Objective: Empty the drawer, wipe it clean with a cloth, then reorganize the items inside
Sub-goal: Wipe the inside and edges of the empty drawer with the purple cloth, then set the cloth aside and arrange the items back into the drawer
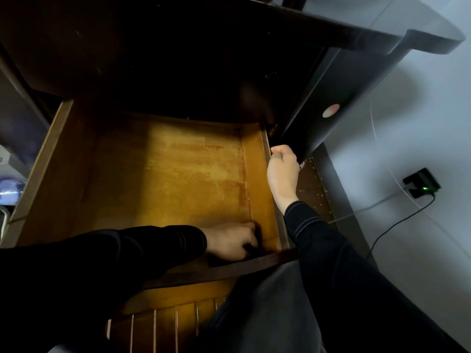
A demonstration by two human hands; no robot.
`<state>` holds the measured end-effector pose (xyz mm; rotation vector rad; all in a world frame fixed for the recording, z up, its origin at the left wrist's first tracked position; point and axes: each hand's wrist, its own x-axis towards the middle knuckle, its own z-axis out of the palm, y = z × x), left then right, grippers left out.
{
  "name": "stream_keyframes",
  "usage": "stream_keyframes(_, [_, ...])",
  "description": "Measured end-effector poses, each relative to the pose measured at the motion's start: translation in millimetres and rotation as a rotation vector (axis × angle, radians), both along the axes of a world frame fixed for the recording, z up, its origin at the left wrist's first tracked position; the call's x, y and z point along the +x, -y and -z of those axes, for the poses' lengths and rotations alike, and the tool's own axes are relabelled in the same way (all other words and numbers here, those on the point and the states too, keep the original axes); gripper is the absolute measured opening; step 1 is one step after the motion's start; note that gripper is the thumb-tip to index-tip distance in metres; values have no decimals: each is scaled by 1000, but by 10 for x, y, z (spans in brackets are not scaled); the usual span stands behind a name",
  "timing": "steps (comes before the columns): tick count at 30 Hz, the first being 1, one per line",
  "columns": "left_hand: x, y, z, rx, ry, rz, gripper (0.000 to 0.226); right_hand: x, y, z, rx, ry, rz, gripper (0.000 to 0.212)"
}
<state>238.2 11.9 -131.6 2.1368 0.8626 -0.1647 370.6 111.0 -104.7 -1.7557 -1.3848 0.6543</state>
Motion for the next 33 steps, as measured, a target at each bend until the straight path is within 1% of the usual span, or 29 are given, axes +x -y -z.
stream_keyframes(3, [-22, 19, -31, -99, 82, -68, 34, 5, -21, 20, -4, 5, 1, 30])
stream_keyframes(6, [-65, 28, -147, -162, 262, -122, 18, 19, -45, 42, -5, -1, -1, 30])
stream_keyframes(8, [-70, 28, -255, -170, 376, -151, 14, 29, -49, 54, 6, 0, -2, 30])
stream_keyframes(11, [-32, 61, -349, -122, 486, -228, 10, 29, -47, 58, 14, 7, -1, 30])
stream_keyframes(14, [28, 62, -297, -95, 520, -460, 4, 24, -34, 46, 9, 1, -6, 30])
stream_keyframes(17, [25, -86, -212, 71, 421, -682, 4, 27, -13, 17, 8, 4, -10, 29])
stream_keyframes(19, [-36, -210, -191, 137, 417, -775, 9, 10, 10, -19, 15, 57, -22, 28])
stream_keyframes(22, [-156, -335, -255, 162, 511, -909, 14, -19, 35, -71, 3, 226, -91, 22])
stream_keyframes(24, [-240, -379, -365, 159, 575, -973, 18, -6, 37, -149, -61, 327, -173, 19])
stream_keyframes(27, [-388, -404, -605, 169, 625, -1016, 9, 97, 33, -375, -186, 479, -284, 24])
stream_keyframes(29, [-488, -383, -806, 168, 673, -1004, 3, 158, 57, -589, -150, 516, -316, 26])
stream_keyframes(30, [-537, -356, -915, 168, 709, -987, 5, 156, 98, -712, -111, 458, -334, 24])
stream_keyframes(31, [-584, -323, -1029, 174, 752, -962, 9, 127, 159, -840, -87, 315, -366, 21])
stream_keyframes(33, [-667, -260, -1271, 205, 832, -904, 14, 33, 306, -1121, -123, -73, -481, 23])
